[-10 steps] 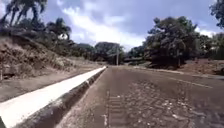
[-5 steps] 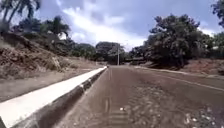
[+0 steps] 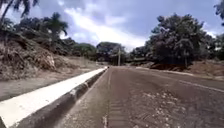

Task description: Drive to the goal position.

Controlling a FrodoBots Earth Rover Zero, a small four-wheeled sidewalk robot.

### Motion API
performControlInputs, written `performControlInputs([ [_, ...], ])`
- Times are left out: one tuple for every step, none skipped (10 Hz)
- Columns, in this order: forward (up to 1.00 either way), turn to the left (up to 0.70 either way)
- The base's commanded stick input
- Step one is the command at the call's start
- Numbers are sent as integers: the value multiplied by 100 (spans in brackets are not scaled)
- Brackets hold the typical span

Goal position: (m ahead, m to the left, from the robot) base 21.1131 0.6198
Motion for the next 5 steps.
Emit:
performControlInputs([
  [100,0],
  [100,0],
  [100,0],
  [100,0],
  [100,0],
])
